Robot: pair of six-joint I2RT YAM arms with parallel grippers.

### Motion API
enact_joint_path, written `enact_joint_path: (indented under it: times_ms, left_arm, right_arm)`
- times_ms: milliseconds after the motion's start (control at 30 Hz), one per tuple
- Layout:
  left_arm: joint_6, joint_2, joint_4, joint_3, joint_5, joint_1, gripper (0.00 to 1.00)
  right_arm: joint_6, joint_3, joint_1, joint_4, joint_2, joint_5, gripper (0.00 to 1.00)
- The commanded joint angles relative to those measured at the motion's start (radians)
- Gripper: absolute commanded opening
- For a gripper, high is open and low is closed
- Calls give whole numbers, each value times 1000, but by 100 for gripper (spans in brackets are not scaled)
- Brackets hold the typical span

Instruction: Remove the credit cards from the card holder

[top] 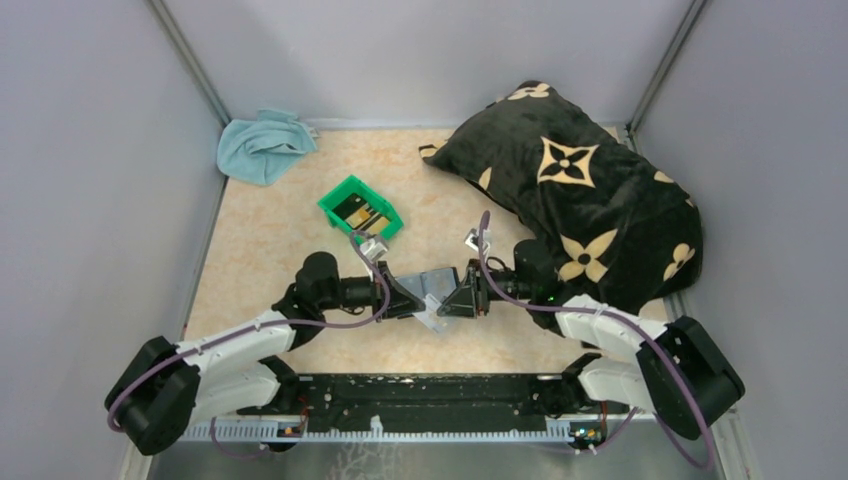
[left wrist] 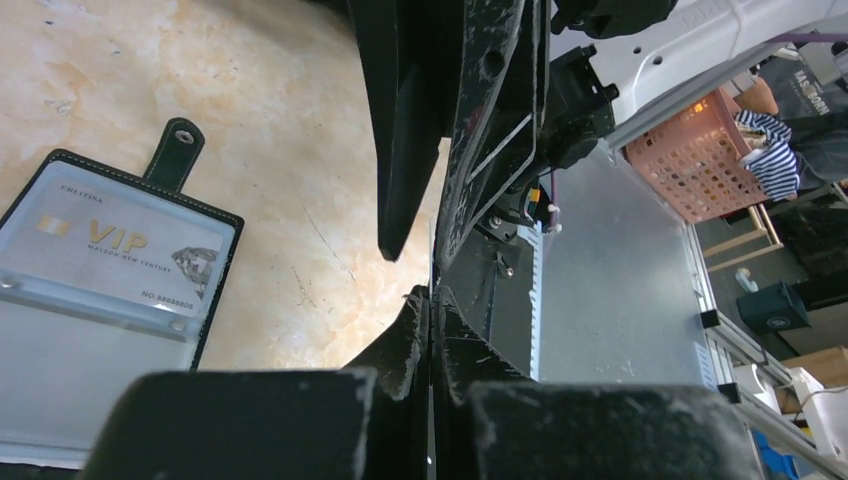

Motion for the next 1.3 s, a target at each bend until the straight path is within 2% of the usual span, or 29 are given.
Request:
enact_joint_path:
  times_ms: [0,100,167,300,433,633,733,900,967,1033,1067,1133,1200,1267]
  left_arm:
    - [-51,-60,122,-47,-68,-9,0]
    - [-111,-109,238,-106,-151,-7,0]
    - [-153,-129,323,-139,-189,-7,0]
    - [-241,-152,430,-174,-299,-7,0]
    - [-296,-158,535,-193,-354,-7,0]
    - [-332,-89,669,-188,-328,-7,0]
    - [-344,-79,681,-187,-319,-7,0]
    - [-334,-73,664,-191,-314,-7,0]
    - [-325,-74,643,-188,-312,-7,0]
    - [-312,-81,609,-182,-316,-7,0]
    - [-304,-86,589,-180,-323,-8,2]
    - [-284,-107,529,-174,-347,-7,16]
    - [-258,-158,431,-169,-410,-7,38]
    - [-236,-229,278,-160,-544,-7,62]
  right_arm:
    - [-10,2,3,92,-104,109,32]
    - [14,-35,3,147,-168,170,42]
    - [34,-60,2,193,-208,202,44]
    - [92,-101,1,291,-278,271,41]
    - [115,-110,1,369,-288,261,41]
    - [138,-93,1,456,-210,242,41]
    - [149,-93,1,490,-189,239,41]
    - [150,-79,2,504,-171,229,15]
    - [148,-71,1,501,-169,229,0]
    - [142,-61,1,494,-169,233,0]
    - [135,-54,1,487,-169,236,0]
    - [121,-34,1,458,-164,248,0]
    - [107,-6,-3,412,-151,269,0]
    - [100,38,-19,362,-114,271,0]
